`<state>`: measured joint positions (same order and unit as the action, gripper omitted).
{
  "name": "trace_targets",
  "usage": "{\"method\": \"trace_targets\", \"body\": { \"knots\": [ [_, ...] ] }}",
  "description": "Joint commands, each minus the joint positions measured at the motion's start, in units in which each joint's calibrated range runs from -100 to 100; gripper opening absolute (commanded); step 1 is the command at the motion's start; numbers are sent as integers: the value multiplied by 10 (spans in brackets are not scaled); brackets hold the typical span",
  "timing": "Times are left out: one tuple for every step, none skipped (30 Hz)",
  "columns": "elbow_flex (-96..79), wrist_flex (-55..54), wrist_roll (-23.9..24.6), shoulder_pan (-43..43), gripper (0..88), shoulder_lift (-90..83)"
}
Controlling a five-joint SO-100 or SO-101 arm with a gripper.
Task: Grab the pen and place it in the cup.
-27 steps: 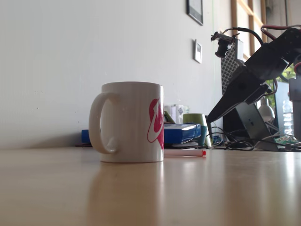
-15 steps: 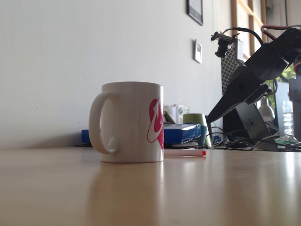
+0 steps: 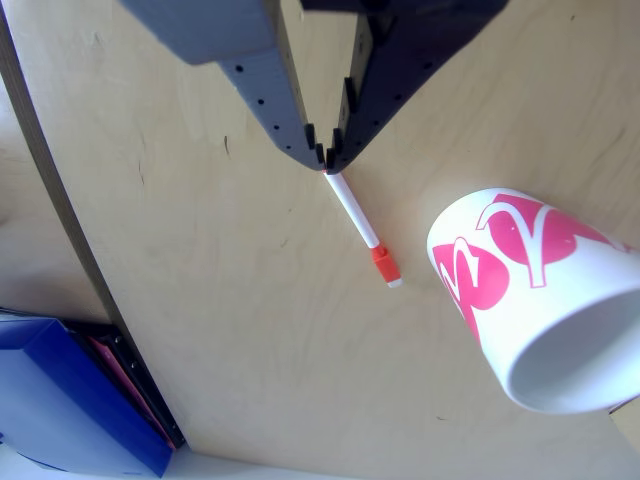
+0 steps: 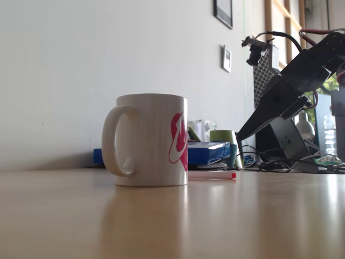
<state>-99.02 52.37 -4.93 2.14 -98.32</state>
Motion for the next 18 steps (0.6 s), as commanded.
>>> {"method": "trace_targets", "body": {
  "knots": [
    [-4, 1, -3, -3, 13, -9],
    [-4, 1, -4, -4, 13, -9],
    [-4, 0, -4, -4, 13, -9],
    [-4, 0, -4, -6, 13, -9],
    [-4, 0, -4, -10, 13, -9],
    [-4, 0, -4, -12, 13, -9],
    [-4, 0, -4, -13, 13, -9],
    [-4, 0, -4, -13, 13, -9],
    [-4, 0, -4, -13, 13, -9],
    [-4, 0, -4, -13, 13, -9],
    [-4, 0, -4, -12, 13, -9],
    [-4, 0, -4, -12, 13, -9],
    [-4, 0, -4, -12, 13, -9],
    [-4, 0, -4, -12, 13, -9],
    [-4, 0, -4, -12, 13, -9],
    [-4, 0, -4, -12, 13, -9],
    [-4, 1, -4, -12, 13, -9],
    [-4, 1, -4, -12, 13, -9]
  ]
}}
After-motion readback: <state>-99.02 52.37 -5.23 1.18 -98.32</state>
